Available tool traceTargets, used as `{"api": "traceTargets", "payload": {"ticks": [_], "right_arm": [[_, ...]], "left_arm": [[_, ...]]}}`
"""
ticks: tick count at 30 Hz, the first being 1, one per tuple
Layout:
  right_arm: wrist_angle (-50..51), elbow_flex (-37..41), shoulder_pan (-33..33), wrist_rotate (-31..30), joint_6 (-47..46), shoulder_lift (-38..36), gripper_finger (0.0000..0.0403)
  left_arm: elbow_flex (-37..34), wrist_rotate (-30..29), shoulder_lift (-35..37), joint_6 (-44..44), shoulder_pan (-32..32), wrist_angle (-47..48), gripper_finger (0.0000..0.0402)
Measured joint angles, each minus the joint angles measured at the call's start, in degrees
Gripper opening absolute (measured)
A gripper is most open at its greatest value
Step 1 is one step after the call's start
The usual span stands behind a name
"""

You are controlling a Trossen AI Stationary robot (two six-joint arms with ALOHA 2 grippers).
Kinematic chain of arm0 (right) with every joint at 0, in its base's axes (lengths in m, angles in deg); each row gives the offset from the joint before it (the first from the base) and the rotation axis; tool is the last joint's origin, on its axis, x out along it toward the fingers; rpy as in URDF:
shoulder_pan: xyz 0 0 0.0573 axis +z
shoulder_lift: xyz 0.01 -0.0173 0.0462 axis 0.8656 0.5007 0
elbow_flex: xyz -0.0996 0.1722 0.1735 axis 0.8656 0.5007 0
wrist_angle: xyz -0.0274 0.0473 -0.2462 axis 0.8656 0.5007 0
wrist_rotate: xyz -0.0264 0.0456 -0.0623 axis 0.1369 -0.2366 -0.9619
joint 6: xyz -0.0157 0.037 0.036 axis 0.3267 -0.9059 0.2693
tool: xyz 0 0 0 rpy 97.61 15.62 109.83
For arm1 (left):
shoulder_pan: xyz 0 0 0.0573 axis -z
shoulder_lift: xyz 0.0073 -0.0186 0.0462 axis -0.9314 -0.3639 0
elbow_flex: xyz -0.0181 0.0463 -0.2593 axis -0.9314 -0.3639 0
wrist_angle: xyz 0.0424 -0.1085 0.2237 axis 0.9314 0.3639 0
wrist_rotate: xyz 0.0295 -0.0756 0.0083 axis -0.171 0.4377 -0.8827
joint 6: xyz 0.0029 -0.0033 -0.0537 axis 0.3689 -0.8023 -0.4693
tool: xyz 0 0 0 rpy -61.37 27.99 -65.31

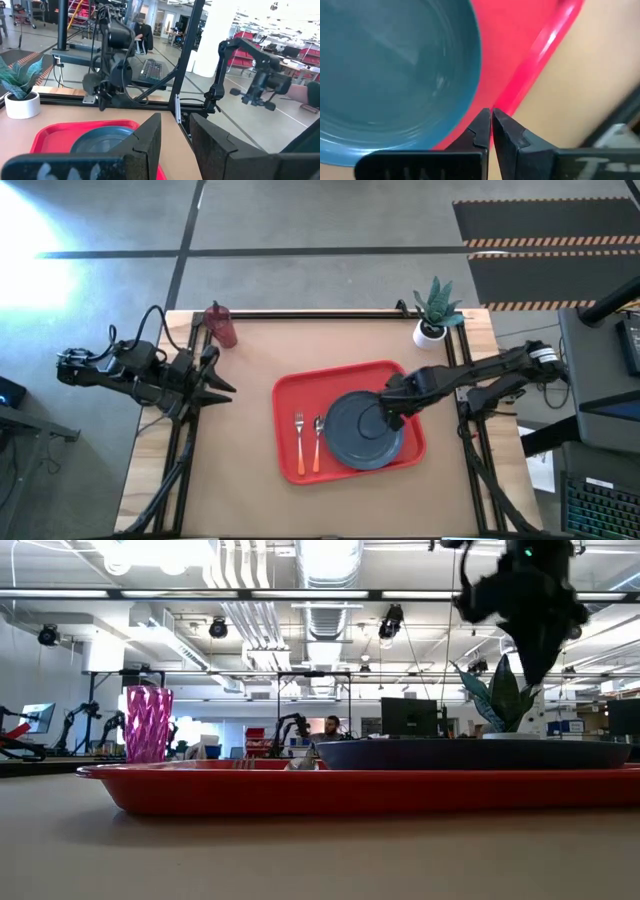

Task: Pick and place plate/cup/fork/spoon on tray
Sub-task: Adjust the orange serving tray on the table

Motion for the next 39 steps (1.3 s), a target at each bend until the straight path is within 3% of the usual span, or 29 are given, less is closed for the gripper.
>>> {"api": "traceTargets", "payload": {"ticks": [5,14,23,29,39], "right_arm": [[-8.76,10.57,0.32,1.03,-6.07,-7.22,0.0009],[-8.78,20.46,2.69,1.67,-15.65,-16.25,0.0009],[-10.4,25.7,6.35,4.26,-21.02,-14.56,0.0009],[-20.24,29.16,9.12,5.1,-24.29,-12.17,0.0008],[-25.86,29.19,14.22,4.01,-31.01,-8.93,0.0008]], "left_arm": [[0.0,0.01,0.0,-0.17,0.02,0.0,0.0086],[0.0,0.0,0.04,-0.2,0.01,0.0,0.0086],[0.0,-0.01,0.02,-0.24,0.0,0.0,0.0086],[0.0,-0.01,0.04,-0.24,0.0,-0.02,0.0086],[0.0,-0.01,0.09,-0.31,0.02,-0.02,0.0086]]}}
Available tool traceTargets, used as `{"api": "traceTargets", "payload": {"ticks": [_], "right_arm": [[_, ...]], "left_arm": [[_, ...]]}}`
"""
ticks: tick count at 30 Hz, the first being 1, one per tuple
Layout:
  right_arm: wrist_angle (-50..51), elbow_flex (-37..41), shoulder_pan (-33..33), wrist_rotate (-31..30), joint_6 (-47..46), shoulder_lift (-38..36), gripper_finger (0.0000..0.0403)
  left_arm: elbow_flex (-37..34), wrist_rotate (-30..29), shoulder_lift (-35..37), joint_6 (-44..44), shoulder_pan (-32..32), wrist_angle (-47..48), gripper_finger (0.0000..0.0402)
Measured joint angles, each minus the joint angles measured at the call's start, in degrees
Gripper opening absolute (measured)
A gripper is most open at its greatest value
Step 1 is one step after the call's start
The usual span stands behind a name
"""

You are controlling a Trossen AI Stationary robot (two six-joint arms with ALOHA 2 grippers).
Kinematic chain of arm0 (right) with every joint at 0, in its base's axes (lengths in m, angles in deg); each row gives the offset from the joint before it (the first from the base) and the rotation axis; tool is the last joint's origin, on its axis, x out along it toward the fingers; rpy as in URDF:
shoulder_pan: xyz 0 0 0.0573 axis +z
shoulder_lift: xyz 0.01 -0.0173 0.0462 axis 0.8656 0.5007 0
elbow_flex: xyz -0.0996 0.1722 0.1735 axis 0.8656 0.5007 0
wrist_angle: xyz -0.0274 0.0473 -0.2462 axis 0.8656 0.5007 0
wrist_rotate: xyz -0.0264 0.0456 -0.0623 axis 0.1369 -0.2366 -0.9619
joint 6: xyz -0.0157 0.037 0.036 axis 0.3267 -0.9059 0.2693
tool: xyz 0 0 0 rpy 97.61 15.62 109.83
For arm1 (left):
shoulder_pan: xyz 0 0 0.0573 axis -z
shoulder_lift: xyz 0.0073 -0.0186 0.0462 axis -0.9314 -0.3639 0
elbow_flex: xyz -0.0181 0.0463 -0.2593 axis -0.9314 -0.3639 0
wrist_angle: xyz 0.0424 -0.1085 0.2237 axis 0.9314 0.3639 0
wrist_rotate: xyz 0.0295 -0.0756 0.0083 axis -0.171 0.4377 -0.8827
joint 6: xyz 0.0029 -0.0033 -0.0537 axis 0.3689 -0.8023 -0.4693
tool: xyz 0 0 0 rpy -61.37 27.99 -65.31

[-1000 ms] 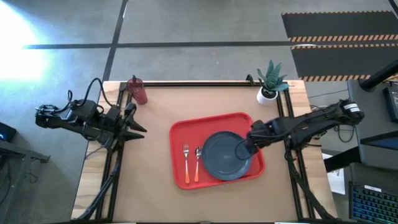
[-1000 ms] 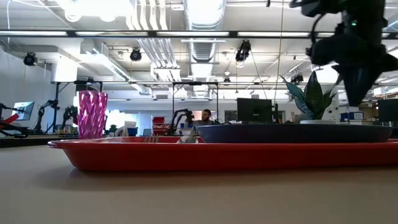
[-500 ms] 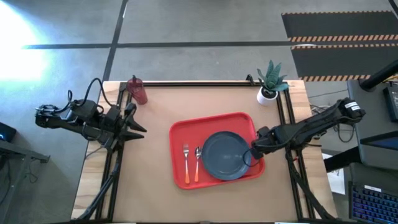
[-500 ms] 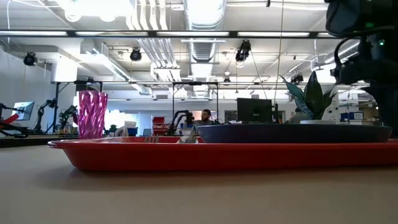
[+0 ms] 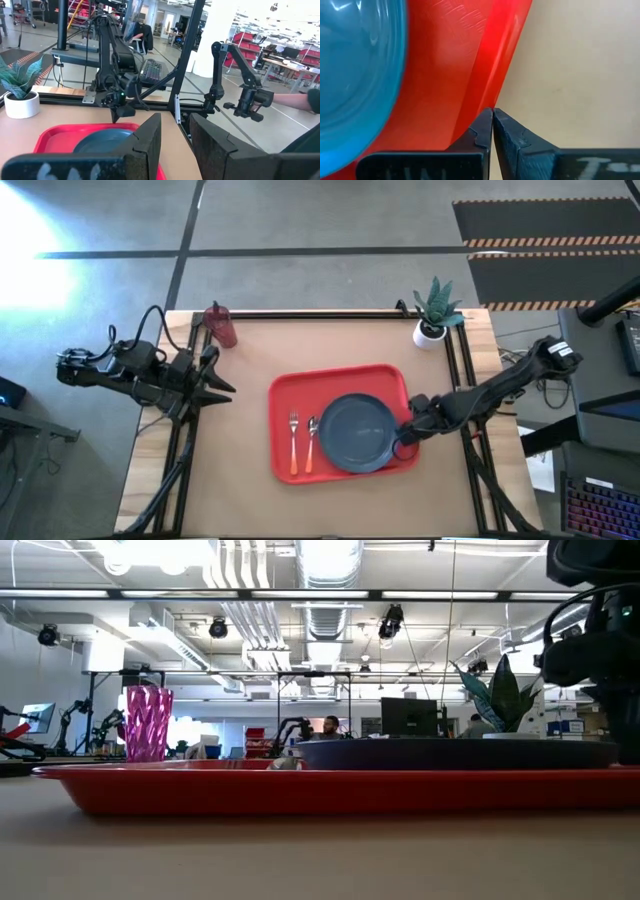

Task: Pick and place plate/cup/fork/spoon on tray
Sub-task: Adjust the orange serving tray on the table

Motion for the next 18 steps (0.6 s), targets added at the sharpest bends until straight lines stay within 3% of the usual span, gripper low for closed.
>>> {"api": "traceTargets", "payload": {"ticks": [10,18], "right_arm": [[-2.36,-2.02,2.84,-4.61,-4.37,0.85,0.0008],[-8.51,-4.31,2.87,-6.79,-3.53,7.44,0.0008]], "left_arm": [[0.0,0.0,0.0,0.0,0.0,0.0,0.0086],[0.0,0.0,-0.02,0.0,0.0,0.0,0.0086]]}}
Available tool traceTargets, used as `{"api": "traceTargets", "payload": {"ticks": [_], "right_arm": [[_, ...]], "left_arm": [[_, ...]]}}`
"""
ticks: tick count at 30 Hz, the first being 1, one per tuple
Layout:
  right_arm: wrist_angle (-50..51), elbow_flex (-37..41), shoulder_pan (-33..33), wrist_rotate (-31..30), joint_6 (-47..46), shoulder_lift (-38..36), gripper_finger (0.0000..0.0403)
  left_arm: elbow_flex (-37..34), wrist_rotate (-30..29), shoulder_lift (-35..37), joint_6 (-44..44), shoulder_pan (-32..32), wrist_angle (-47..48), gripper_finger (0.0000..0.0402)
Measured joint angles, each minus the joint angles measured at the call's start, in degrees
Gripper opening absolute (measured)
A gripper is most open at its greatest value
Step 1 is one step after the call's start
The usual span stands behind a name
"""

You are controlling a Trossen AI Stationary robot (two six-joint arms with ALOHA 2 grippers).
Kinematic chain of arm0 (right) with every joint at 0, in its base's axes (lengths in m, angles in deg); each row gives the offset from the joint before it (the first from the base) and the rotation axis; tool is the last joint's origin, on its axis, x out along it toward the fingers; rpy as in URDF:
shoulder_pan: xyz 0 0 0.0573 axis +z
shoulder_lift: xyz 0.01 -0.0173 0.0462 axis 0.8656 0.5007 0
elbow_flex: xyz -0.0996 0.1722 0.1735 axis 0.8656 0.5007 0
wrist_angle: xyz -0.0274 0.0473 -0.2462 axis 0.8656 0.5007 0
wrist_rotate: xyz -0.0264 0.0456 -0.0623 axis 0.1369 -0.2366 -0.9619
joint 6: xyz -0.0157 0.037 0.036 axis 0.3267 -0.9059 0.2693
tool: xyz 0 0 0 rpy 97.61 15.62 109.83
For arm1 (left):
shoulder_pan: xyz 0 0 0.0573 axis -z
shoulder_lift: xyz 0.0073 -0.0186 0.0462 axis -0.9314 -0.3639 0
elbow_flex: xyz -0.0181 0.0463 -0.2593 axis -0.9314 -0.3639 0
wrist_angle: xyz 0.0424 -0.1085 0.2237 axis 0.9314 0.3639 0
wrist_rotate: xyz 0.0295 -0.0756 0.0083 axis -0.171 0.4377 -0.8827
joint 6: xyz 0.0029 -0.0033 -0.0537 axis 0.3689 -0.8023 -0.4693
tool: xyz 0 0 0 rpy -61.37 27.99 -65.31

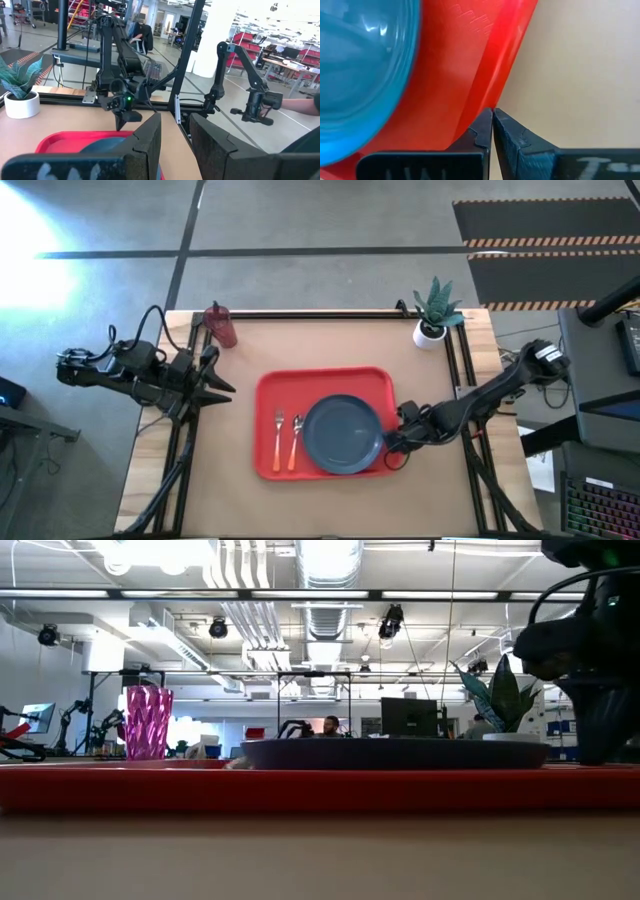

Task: Pick and place plate/cup/fork/spoon on tray
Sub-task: Adjust the orange serving tray on the table

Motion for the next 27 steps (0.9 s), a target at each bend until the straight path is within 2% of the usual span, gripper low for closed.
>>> {"api": "traceTargets", "payload": {"ticks": [7,13,19,23,27], "right_arm": [[-0.81,-4.26,-0.02,-0.64,3.13,4.97,0.0008],[1.46,-6.14,-0.17,-0.82,4.86,4.0,0.0009],[4.36,-10.23,-0.56,-4.7,7.11,2.63,0.0009],[4.65,-13.83,-2.07,-9.21,12.01,2.61,0.0009],[3.75,-18.78,-4.83,-11.72,22.56,2.57,0.0009]], "left_arm": [[0.0,0.0,0.06,0.02,-0.02,0.0,0.0086],[0.0,0.0,-0.03,0.02,0.0,0.0,0.0086],[0.0,0.0,-0.07,0.02,-0.02,0.0,0.0086],[0.0,0.0,-0.18,0.04,-0.02,0.02,0.0086],[0.0,0.0,-0.21,0.06,-0.02,0.01,0.0086]]}}
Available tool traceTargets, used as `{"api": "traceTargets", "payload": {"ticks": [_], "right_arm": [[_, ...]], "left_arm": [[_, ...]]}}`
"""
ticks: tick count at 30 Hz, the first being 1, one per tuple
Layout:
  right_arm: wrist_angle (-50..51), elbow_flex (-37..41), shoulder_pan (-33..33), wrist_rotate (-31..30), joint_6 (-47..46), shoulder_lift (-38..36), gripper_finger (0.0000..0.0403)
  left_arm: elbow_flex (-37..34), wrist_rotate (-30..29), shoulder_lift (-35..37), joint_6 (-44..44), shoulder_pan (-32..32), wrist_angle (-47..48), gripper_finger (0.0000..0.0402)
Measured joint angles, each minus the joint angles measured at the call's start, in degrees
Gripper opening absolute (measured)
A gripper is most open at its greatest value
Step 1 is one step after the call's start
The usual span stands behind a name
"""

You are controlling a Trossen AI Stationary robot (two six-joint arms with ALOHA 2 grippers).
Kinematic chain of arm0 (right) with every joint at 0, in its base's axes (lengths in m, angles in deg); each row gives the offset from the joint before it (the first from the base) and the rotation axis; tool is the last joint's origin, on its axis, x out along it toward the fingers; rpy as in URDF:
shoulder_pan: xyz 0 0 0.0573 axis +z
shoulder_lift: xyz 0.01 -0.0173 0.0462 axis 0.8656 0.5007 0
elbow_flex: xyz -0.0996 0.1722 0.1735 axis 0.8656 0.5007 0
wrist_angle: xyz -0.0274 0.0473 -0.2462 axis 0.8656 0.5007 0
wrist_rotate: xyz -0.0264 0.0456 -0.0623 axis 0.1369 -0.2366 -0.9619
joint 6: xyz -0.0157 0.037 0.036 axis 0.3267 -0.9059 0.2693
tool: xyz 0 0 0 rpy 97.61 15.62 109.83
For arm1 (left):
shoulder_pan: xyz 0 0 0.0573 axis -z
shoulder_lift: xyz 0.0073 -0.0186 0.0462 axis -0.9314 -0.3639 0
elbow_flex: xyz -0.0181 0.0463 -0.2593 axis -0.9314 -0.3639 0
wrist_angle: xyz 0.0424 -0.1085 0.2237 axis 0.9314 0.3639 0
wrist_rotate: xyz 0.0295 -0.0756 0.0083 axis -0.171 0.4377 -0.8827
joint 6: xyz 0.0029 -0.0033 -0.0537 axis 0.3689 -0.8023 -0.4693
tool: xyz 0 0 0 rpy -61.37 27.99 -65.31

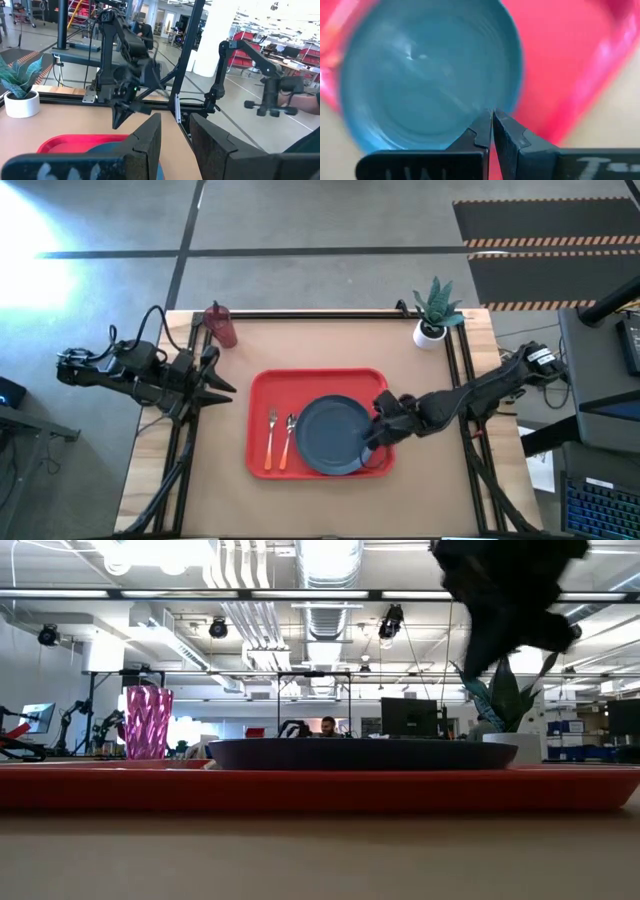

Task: Pick and place plate/cup/fork/spoon on tray
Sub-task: Adjust the orange serving tray on the table, then put the red glass on the orange serving tray to the top right of the blue plate

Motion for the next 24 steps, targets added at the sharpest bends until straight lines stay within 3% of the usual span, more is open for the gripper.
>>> {"api": "traceTargets", "payload": {"ticks": [9,14,20,24], "right_arm": [[-12.96,-11.68,-10.32,-0.9,34.02,-0.09,0.0009],[-8.27,-17.12,-15.42,2.2,39.83,-0.13,0.0009],[-0.98,-22.13,-16.76,2.62,41.02,-0.63,0.0009],[0.2,-25.2,-16.76,2.67,43.74,-0.66,0.0009]], "left_arm": [[0.0,0.0,0.66,0.18,0.0,0.01,0.0086],[0.22,-0.86,2.22,5.29,0.0,1.25,0.0086],[1.66,-16.54,4.6,5.67,-0.09,11.78,0.0086],[2.7,-24.49,6.47,7.34,-0.09,11.97,0.0086]]}}
